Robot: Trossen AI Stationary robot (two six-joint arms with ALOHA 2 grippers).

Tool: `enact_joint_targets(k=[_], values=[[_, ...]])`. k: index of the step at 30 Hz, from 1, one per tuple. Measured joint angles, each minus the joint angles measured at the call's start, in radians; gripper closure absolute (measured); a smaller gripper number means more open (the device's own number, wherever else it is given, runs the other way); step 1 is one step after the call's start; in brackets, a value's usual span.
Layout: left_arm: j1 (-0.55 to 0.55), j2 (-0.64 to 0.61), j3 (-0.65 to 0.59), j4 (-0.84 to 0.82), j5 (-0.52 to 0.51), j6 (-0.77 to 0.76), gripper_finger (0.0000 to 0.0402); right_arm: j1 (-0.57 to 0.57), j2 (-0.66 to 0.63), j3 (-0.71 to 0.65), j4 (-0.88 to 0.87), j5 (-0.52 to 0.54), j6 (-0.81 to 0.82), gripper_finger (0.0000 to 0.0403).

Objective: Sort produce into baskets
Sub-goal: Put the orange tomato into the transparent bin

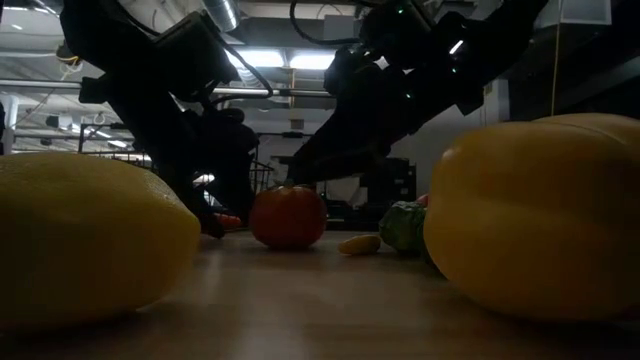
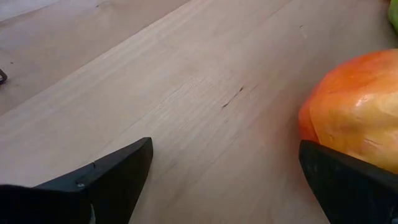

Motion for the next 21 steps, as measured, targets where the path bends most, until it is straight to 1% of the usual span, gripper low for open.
enact_joint_targets(k=[8, 17, 21], values=[[0.000, 0.000, 0.000, -0.002, 0.001, 0.001, 0.0002, 0.000, 0.062, 0.001, 0.073, -0.008, 0.000, 0.0007], [0.000, 0.000, 0.000, -0.001, 0.001, 0.001, 0.0002, 0.001, 0.066, 0.001, 0.067, 0.001, -0.034, 0.0008], [0.000, 0.000, 0.000, -0.001, 0.001, 0.000, 0.0002, 0.001, 0.098, 0.001, 0.080, 0.001, -0.034, 0.0008]])
